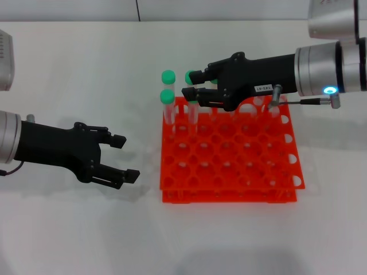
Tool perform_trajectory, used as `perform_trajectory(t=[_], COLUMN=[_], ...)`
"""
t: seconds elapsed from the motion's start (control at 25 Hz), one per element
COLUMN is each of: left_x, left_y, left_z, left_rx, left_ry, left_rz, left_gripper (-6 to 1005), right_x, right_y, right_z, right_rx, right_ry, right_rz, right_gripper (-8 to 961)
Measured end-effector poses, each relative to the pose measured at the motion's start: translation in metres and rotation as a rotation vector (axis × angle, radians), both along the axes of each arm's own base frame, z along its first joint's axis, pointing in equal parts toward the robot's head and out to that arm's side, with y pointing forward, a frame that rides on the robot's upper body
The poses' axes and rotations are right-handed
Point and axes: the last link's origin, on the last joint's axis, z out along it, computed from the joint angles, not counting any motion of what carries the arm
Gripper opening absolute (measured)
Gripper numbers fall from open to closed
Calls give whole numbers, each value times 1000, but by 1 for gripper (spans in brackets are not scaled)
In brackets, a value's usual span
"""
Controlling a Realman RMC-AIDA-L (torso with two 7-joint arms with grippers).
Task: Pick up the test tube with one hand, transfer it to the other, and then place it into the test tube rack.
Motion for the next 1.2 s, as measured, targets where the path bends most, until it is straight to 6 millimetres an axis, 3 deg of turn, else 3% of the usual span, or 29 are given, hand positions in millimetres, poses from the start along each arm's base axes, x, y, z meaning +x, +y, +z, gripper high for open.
perform_trajectory(t=[0.44, 0.76, 1.0, 1.2], left_x=[4, 11, 19, 24], left_y=[-1, 0, -2, -4], left_z=[3, 7, 13, 17], left_rx=[21, 42, 56, 74], left_ry=[-45, -103, -167, -207], left_rz=[-30, -51, -74, -90], left_gripper=[888, 888, 888, 888], right_x=[4, 35, 62, 80], right_y=[-19, -29, -43, -51], right_z=[32, 72, 98, 107], right_rx=[55, 108, 140, 147], right_ry=[51, 113, 112, 86], right_rz=[31, -41, -90, -134], right_gripper=[461, 536, 738, 737])
